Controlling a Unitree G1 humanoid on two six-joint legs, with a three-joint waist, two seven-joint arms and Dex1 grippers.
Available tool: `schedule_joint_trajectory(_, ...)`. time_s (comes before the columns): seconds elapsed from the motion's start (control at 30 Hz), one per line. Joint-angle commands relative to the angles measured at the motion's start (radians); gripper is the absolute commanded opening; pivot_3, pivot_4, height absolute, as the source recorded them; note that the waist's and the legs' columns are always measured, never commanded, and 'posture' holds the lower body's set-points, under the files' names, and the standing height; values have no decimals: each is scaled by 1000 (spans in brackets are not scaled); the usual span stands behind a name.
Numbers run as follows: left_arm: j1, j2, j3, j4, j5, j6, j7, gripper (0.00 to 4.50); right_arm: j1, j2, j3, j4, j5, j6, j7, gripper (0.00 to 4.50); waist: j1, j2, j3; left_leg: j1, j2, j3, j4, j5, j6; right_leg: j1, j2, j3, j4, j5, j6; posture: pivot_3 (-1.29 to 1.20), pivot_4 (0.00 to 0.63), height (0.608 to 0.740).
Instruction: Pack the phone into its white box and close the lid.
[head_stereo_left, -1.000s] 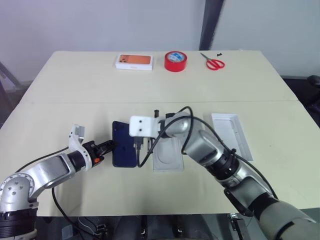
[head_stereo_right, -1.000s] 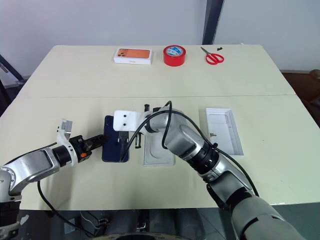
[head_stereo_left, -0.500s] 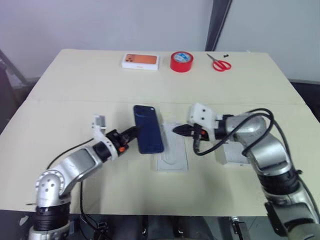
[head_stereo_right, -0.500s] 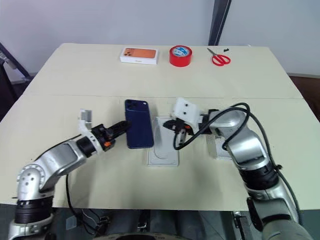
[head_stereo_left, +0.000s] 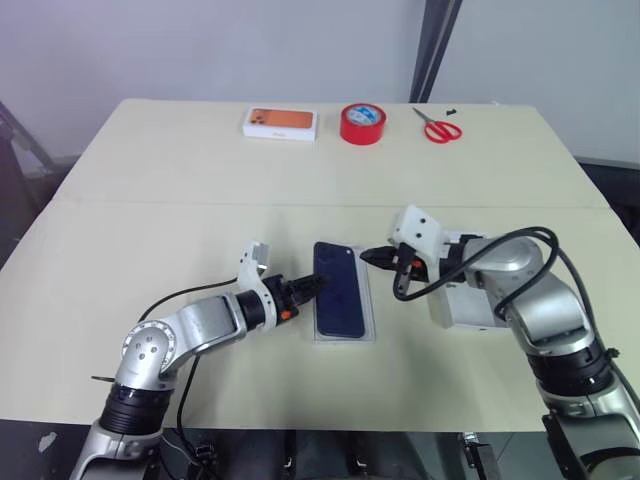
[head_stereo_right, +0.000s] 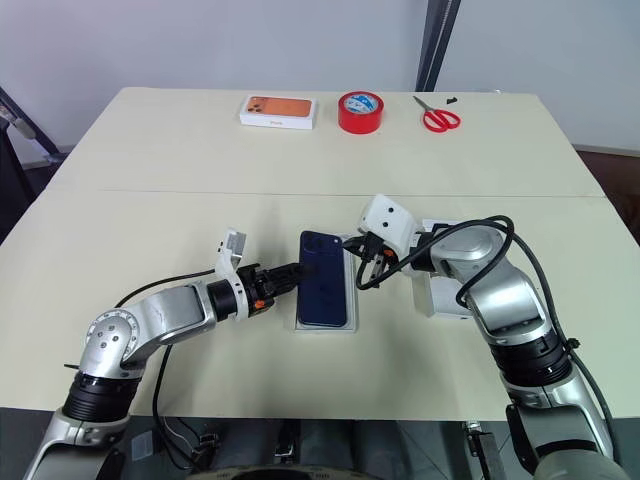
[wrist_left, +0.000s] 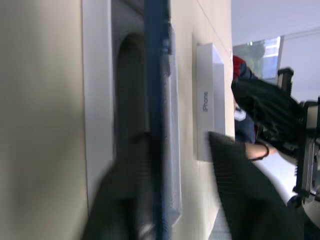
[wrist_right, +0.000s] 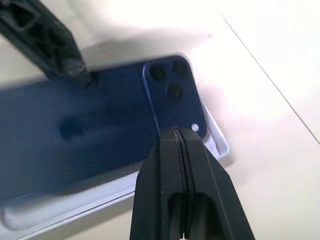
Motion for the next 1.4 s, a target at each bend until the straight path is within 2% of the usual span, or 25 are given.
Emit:
schedule_joint_trajectory(0.03,-15,5,-6,-31,-2,2,-24,3813,-15,-14,-3,-8,12,-22,-18,0,0,0,0,0,0,0,0,0,0,0,0,0,0,0,0,0,150,725)
schedule_joint_trajectory(0.07,-14,6,-7,-32,-2,3,-26,4292,-15,-16,-2,-7,14,-24,-20,0,0,0,0,0,0,0,0,0,0,0,0,0,0,0,0,0,150,725)
schedule_joint_trajectory(0.1,-14,9,-7,-33,-2,3,-28,4471,-17,-16,1,-5,15,-25,-23,0,0,0,0,0,0,0,0,0,0,0,0,0,0,0,0,0,150,725)
schedule_joint_trajectory(0.2,-20,28,-6,-39,14,13,-40,4471,-20,-18,6,-1,17,-29,-29,0,-1,0,0,0,0,0,0,0,0,0,0,0,0,0,0,0,150,725)
schedule_joint_trajectory(0.37,-52,163,19,-98,143,81,-125,4471,-25,-25,14,3,15,-26,-43,0,-2,0,0,1,0,0,0,0,0,0,1,0,1,0,0,0,150,725)
schedule_joint_trajectory(0.43,-64,236,46,-136,251,87,-203,4471,-30,-35,18,13,7,-14,-55,0,-1,0,1,0,0,0,0,0,0,0,1,0,0,0,0,0,150,725)
schedule_joint_trajectory(0.53,-48,364,88,-202,519,19,-385,4471,-19,-95,56,24,-35,-20,-43,0,-1,0,1,0,0,0,0,0,0,0,1,0,0,0,0,0,150,725)
schedule_joint_trajectory(0.57,-37,419,61,-229,638,-9,-450,4244,-12,-119,75,27,-51,-30,-37,0,-1,1,1,0,0,0,0,0,0,0,1,0,0,0,-1,0,150,725)
schedule_joint_trajectory(0.63,-18,477,8,-258,788,-36,-545,3599,-5,-152,110,31,-74,-52,-26,0,-1,1,1,0,0,0,-1,0,0,0,1,0,-1,-2,-3,0,150,725)
schedule_joint_trajectory(0.7,-14,496,-48,-280,901,-63,-630,2629,-4,-177,149,31,-106,-56,-22,0,1,2,2,0,0,1,-1,0,0,1,0,0,-2,-2,-3,0,150,725)
schedule_joint_trajectory(0.87,-51,454,-204,-270,1092,-57,-780,21,-1,-194,213,-2,-152,-60,-13,0,0,1,2,0,0,1,-1,-1,2,0,-1,0,-2,-2,-3,0,150,725)
schedule_joint_trajectory(1.1,-180,302,-369,-144,1283,-1,-890,21,-8,-182,278,-64,-211,-25,-15,0,2,1,3,0,0,0,-1,-4,7,0,-1,0,-2,0,0,0,150,725)
schedule_joint_trajectory(1.23,-232,213,-416,-77,1342,9,-967,21,-6,-177,314,-101,-241,-2,-17,0,2,1,3,0,0,0,0,-4,7,0,0,0,-1,0,0,0,150,725)
schedule_joint_trajectory(1.4,-295,77,-427,-3,1370,17,-1037,21,13,-207,285,-144,-234,36,1,0,25,1,2,0,0,0,3,-4,8,2,-1,-1,-1,0,0,0,150,725)
